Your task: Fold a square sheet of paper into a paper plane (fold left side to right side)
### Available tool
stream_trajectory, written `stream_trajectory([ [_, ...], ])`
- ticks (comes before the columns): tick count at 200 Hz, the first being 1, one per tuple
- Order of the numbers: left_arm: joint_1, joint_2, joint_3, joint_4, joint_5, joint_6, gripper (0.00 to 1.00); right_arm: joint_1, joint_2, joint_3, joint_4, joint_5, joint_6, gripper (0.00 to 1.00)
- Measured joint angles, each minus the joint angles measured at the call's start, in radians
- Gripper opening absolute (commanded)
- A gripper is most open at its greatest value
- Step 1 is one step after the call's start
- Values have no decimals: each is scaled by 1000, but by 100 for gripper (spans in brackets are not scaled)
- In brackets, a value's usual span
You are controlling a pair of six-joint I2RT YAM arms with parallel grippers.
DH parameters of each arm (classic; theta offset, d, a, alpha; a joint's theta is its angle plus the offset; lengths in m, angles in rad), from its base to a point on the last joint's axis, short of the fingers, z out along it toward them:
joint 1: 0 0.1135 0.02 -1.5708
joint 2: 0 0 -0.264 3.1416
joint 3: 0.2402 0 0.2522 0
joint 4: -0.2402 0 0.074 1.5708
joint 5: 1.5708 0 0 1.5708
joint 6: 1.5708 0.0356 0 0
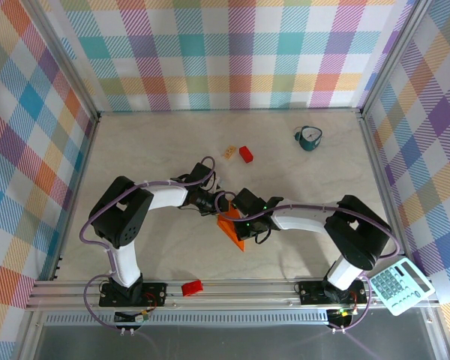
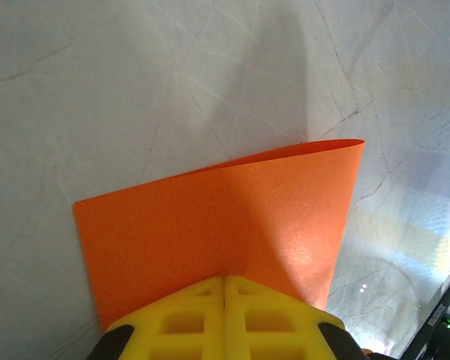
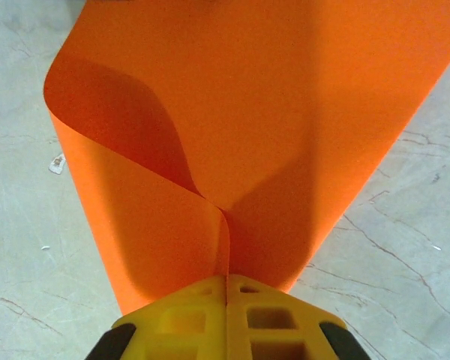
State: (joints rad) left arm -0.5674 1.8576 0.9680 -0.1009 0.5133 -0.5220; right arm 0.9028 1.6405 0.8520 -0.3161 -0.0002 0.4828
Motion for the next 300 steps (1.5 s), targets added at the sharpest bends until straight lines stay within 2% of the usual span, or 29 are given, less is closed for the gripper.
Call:
stream_trajectory([
  [155, -1, -3, 0, -2, -6, 0, 0, 0, 13, 12, -11, 6, 0, 0],
  [221, 4, -29, 14, -72, -53, 24, 12, -2, 18, 4, 22, -23, 0, 0],
  [263, 46, -129, 0, -92, -80, 41, 15, -23, 19, -17, 71, -89, 0, 0],
  [300, 61, -296, -113, -31, -60, 41, 15, -38, 31, -23, 108, -148, 0, 0],
])
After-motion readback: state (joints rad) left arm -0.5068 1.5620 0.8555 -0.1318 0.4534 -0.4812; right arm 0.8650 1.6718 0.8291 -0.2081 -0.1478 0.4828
